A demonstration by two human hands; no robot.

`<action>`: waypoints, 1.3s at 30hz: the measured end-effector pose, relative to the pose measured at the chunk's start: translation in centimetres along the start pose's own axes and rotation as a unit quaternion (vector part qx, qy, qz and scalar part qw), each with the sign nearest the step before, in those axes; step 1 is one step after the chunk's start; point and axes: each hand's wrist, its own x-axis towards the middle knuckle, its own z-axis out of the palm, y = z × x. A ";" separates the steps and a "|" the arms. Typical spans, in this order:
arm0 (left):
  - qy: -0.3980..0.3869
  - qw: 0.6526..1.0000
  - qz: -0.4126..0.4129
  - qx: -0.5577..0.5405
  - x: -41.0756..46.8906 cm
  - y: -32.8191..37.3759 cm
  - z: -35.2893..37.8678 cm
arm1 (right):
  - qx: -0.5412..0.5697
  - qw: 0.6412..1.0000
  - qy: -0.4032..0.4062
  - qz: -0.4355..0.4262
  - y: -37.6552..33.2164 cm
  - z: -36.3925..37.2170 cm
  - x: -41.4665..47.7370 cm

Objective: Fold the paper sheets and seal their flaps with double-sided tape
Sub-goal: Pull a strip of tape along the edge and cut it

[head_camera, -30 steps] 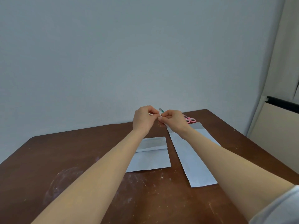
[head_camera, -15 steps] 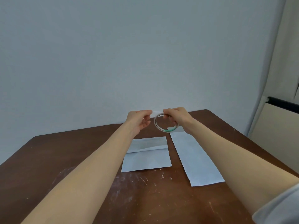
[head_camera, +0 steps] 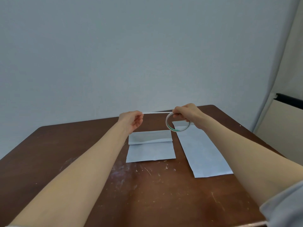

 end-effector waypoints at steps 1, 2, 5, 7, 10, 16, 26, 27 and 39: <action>0.006 1.000 0.002 0.004 0.0 -0.1 -0.4 | -0.012 1.000 -0.005 0.004 0.1 0.0 0.1; 0.010 1.000 0.003 0.009 0.1 -0.2 -0.8 | -0.022 1.000 -0.010 0.009 0.1 0.1 0.2; 0.021 1.000 0.007 0.019 0.2 -0.6 -1.9 | -0.030 0.999 -0.026 0.019 0.1 0.3 0.6; 0.033 0.999 0.005 0.028 0.4 -1.0 -2.6 | -0.044 0.998 -0.024 0.022 -0.1 0.5 0.9; 0.037 0.998 -0.008 0.058 0.6 -1.7 -3.2 | -0.077 0.997 -0.023 0.023 0.1 0.8 1.6; 0.039 0.993 -0.018 0.114 1.7 -3.2 -3.9 | -0.176 0.984 -0.028 -0.016 0.4 1.4 2.6; 0.046 0.989 -0.019 0.139 3.1 -3.6 -4.2 | -0.257 0.966 -0.017 -0.019 0.7 2.2 4.0; 0.046 0.990 -0.014 0.134 3.1 -3.4 -4.1 | -0.246 0.969 -0.005 -0.024 0.9 2.2 4.2; 0.058 0.995 0.054 0.066 2.4 -3.6 1.4 | -0.325 0.944 0.057 -0.021 5.5 1.4 1.4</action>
